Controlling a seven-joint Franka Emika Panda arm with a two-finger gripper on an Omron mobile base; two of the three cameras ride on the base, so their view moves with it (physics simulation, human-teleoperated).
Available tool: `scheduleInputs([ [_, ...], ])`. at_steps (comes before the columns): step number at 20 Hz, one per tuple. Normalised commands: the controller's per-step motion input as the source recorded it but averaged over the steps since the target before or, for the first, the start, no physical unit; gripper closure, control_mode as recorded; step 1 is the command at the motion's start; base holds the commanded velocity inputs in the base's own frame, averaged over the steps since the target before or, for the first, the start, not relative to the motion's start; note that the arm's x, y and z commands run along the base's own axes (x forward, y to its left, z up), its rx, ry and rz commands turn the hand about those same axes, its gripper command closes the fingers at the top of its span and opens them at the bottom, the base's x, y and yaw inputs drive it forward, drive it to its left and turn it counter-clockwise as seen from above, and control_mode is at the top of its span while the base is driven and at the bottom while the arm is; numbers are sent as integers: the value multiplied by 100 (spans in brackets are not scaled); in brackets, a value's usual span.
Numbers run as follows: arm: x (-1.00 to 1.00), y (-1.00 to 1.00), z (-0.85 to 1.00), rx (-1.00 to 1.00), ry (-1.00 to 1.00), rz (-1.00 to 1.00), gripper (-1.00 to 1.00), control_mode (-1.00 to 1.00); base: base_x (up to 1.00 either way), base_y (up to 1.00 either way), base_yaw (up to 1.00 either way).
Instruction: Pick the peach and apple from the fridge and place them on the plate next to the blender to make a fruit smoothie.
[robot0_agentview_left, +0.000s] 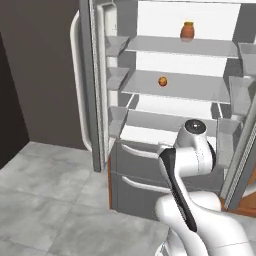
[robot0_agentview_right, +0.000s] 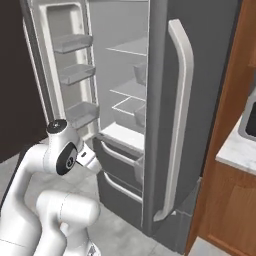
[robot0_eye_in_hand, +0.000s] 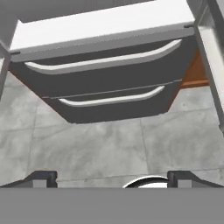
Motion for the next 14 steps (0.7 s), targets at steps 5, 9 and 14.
scheduleInputs([
  [5, 0, 0, 0, 0, 0, 0, -100, 100, 61, 0, -39],
  [9, 0, 0, 0, 0, 0, 0, -100, 100, 59, 19, -42],
  [14, 0, 0, 0, 0, 0, 0, -100, 100, 51, 34, -37],
])
